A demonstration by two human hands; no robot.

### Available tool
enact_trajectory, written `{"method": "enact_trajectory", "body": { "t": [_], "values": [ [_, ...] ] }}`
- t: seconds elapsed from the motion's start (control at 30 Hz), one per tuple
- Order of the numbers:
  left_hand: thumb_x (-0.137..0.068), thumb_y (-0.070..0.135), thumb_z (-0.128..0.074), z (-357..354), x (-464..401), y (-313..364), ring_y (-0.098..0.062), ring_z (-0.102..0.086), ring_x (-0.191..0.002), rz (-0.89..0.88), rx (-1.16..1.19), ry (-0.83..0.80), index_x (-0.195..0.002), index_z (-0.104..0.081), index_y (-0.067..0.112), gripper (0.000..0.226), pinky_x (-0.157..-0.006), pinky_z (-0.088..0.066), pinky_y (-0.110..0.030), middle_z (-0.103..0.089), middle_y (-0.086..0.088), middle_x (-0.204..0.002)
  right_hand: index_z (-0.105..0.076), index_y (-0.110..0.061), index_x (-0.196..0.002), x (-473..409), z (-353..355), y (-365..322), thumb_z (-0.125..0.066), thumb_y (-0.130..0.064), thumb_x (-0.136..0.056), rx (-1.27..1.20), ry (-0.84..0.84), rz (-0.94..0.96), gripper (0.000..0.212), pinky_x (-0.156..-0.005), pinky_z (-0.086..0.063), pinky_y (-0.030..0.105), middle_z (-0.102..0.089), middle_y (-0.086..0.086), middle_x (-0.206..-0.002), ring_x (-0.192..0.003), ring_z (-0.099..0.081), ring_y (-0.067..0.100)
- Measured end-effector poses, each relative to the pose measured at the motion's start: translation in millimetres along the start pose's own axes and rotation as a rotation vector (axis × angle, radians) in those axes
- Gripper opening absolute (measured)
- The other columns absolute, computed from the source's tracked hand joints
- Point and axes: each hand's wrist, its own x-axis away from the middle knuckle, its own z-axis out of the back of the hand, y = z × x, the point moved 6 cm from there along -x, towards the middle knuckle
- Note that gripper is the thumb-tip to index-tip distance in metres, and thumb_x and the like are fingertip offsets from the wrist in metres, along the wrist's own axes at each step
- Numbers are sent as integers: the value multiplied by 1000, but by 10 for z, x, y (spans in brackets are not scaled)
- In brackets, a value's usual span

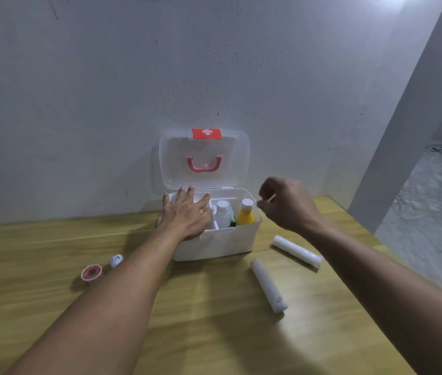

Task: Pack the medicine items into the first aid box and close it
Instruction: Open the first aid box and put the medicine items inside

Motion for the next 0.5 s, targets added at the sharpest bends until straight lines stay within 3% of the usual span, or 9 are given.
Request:
{"method": "enact_trajectory", "body": {
  "t": [0.07,0.13,0.27,0.33,0.4,0.5],
  "values": [
    [-99,45,-14,-1,-14,-8,-24,5,-151,4,-1,-7,-152,-12,37,54,-118,6,-53,1,-7,-163,-69,-19,-86,89,-45,167,-68,-11,-76,94,-61,-93,12,-72,-57,38,-73,5,-90,-84,-65,29],
    [-99,45,-14,-3,-13,-9,-24,4,-151,6,0,-13,-152,-12,37,54,-118,6,-53,1,-7,-164,-70,-20,-88,214,-240,345,-66,-11,-77,204,-258,-161,14,-72,-54,33,-73,6,-96,-88,-65,29],
    [-98,46,-14,2,-2,1,-24,5,-151,13,-30,-22,-152,-10,37,54,-117,5,-54,2,-7,-164,-59,-22,-123,459,-541,527,-55,-19,-90,315,-466,-116,33,-80,-48,34,-65,12,-119,-108,-61,32],
    [-98,46,-14,9,1,9,-23,5,-151,14,-35,-26,-152,-9,37,55,-117,4,-53,3,-7,-164,-58,-26,-126,532,-572,526,-51,-20,-93,340,-507,-90,35,-81,-48,33,-63,12,-123,-110,-60,31],
    [-98,46,-14,19,-2,13,-24,4,-151,11,-33,-24,-152,-10,36,55,-117,4,-53,2,-7,-163,-63,-31,-119,587,-587,460,-53,-20,-91,293,-570,-101,32,-77,-50,32,-66,9,-118,-102,-64,27],
    [-99,46,-14,18,4,11,-24,4,-151,11,-38,-26,-152,-10,36,55,-118,3,-54,2,-7,-163,-66,-29,-118,655,-626,281,-53,-20,-92,176,-679,-133,30,-60,-55,28,-68,7,-114,-75,-69,24]
  ]
}}
